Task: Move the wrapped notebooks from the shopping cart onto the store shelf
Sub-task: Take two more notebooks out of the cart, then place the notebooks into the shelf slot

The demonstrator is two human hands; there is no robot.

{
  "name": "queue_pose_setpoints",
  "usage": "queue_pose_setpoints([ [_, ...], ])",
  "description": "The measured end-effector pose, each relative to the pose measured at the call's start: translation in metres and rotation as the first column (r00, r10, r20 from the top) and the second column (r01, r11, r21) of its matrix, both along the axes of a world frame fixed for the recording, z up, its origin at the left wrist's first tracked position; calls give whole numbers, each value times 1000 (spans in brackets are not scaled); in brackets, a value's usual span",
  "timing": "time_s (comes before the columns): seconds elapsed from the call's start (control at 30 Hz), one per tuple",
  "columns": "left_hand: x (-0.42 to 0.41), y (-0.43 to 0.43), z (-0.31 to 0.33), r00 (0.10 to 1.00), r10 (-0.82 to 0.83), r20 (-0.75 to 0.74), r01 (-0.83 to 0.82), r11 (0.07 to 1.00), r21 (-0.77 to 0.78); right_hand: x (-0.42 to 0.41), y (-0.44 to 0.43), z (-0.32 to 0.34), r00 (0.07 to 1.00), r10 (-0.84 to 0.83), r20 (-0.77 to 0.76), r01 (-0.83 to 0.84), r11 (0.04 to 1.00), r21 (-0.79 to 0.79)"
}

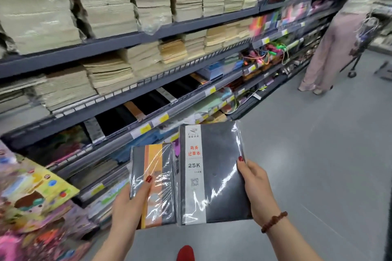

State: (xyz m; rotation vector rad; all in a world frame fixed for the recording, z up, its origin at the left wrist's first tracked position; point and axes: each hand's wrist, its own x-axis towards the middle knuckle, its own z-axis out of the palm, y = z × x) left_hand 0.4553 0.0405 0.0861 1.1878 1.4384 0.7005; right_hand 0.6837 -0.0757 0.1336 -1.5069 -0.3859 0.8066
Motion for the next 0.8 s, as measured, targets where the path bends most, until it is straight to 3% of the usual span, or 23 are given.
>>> queue_pose_setpoints([
  [0.2,47,76,1,996,75,-39,-76,997,-24,57,86,0,999,33,-14,-33,999,-16],
  [0.37,82,114,12,988,146,41,-144,988,-49,96,136,-4,995,100,-22,-101,994,-42],
  [0.8,223,141,6,900,436,4,-436,900,-25,244,243,-18,919,363,-150,-383,915,-130],
])
